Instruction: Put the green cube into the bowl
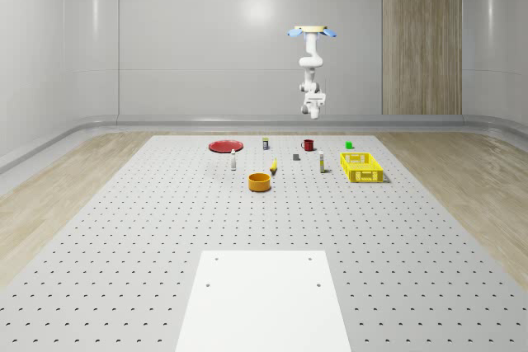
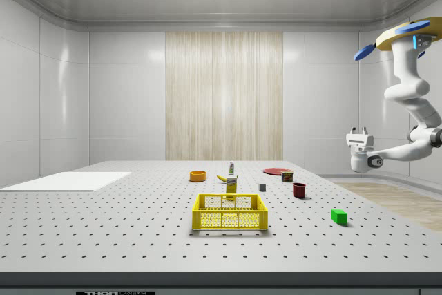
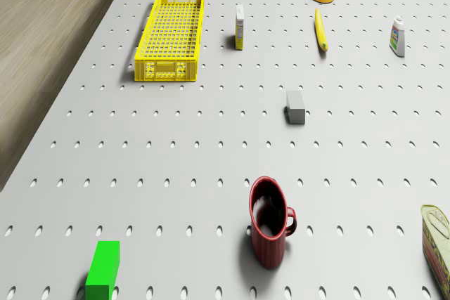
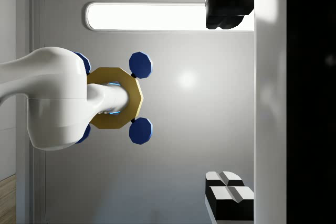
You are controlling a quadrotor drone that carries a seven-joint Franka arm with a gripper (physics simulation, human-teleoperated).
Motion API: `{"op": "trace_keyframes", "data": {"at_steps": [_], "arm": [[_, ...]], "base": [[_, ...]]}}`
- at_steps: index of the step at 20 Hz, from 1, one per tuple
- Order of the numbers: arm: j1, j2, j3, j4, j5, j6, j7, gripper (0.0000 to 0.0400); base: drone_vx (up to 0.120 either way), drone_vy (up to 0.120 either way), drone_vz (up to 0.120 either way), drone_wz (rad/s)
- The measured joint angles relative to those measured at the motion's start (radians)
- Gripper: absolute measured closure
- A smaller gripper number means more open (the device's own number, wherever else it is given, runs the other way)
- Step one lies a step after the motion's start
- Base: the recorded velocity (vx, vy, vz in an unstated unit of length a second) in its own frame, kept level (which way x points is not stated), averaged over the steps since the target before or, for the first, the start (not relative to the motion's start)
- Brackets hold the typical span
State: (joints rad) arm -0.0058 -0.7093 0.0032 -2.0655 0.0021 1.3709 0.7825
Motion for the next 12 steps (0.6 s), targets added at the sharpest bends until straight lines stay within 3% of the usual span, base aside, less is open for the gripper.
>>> {"op": "trace_keyframes", "data": {"at_steps": [12], "arm": [[-0.002,0.006,0.001,0.023,0.0,-0.008,-0.001,0.0]], "base": [[0.12,0.12,0.0,0.0]]}}
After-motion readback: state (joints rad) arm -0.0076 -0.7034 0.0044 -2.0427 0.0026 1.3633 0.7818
